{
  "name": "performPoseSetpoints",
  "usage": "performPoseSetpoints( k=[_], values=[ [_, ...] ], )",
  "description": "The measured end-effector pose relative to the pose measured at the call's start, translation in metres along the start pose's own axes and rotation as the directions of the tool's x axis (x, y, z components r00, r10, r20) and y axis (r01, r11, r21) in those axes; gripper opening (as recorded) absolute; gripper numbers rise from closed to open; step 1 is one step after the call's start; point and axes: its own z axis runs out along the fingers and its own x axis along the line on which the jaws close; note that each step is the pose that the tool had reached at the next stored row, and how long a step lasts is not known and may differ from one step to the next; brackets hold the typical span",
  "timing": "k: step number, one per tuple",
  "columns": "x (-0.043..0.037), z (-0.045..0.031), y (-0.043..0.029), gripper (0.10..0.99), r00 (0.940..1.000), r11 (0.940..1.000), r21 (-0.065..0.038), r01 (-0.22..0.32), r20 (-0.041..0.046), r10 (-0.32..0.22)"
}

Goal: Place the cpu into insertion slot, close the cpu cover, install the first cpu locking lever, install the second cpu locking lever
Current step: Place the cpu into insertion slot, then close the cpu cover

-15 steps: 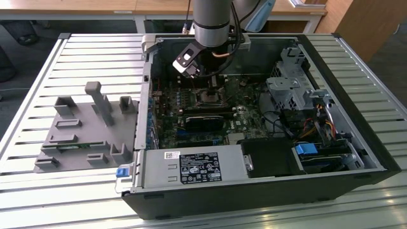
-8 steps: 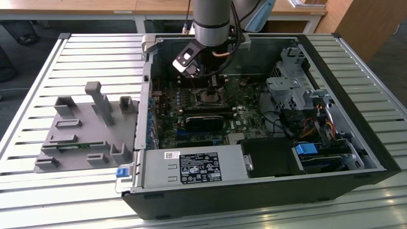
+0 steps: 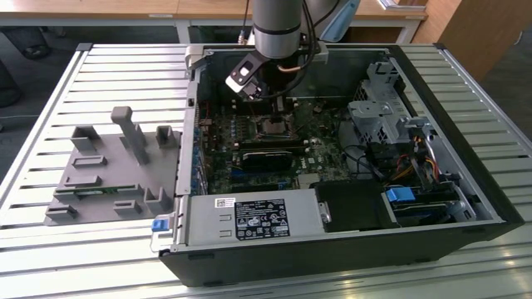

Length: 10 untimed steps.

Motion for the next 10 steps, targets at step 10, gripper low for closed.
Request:
performPoseSetpoints(
  k=[10],
  values=[
    [0.0, -0.0022, 0.0002, 0.106, 1.0, 1.0, 0.0, 0.0, 0.0001, 0.0]
  ],
)
